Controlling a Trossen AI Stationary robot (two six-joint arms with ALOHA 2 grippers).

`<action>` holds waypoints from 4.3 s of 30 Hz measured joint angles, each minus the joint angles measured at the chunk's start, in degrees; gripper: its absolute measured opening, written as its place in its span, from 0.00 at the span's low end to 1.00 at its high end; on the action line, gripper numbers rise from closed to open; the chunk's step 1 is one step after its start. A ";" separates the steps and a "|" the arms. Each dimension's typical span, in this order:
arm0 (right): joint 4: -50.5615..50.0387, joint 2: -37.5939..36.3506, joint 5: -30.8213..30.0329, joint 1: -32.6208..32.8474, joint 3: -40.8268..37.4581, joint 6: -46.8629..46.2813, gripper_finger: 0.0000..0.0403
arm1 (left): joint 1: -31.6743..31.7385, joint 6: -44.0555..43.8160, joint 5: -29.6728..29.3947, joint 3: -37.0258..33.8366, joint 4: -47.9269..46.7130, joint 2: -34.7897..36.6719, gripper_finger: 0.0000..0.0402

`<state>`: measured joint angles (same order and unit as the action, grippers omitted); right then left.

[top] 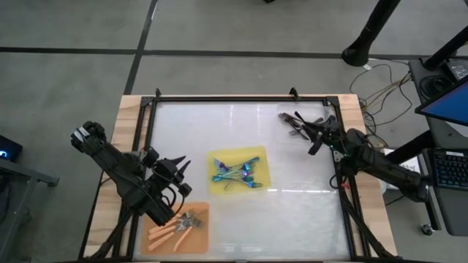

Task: Sort silverware by color (type)
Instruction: Return to Home Position

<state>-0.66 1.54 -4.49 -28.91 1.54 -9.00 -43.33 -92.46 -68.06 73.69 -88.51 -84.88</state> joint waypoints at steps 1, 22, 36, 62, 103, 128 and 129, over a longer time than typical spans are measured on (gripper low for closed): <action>0.07 0.63 -0.06 0.00 0.01 -0.04 0.18 | 0.04 0.12 -0.32 0.00 0.02 0.00 0.19; -0.21 5.31 0.00 0.00 0.02 -0.37 0.18 | 3.09 28.77 -13.04 -0.39 40.72 -5.15 0.19; -0.29 5.31 -0.02 0.00 0.02 -0.39 0.18 | 6.92 78.29 -5.17 6.32 86.26 -22.19 0.19; -0.31 5.33 -0.04 0.01 0.00 -0.39 0.18 | 13.76 43.08 -20.67 48.78 35.18 -43.98 0.19; 0.74 5.75 -0.06 0.02 -0.13 -0.39 0.18 | 37.69 82.15 27.78 -65.26 139.92 42.64 0.19; 0.89 5.73 -0.06 0.00 -0.13 -0.39 0.18 | 61.10 70.13 32.44 -73.13 99.41 84.87 0.19; 0.91 5.71 -0.06 0.02 -0.13 -0.39 0.18 | 61.63 69.75 31.89 -73.13 98.48 84.70 0.19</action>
<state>0.25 7.25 -4.56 -28.88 1.41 -9.39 18.30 -22.71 -36.18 0.56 9.97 -0.19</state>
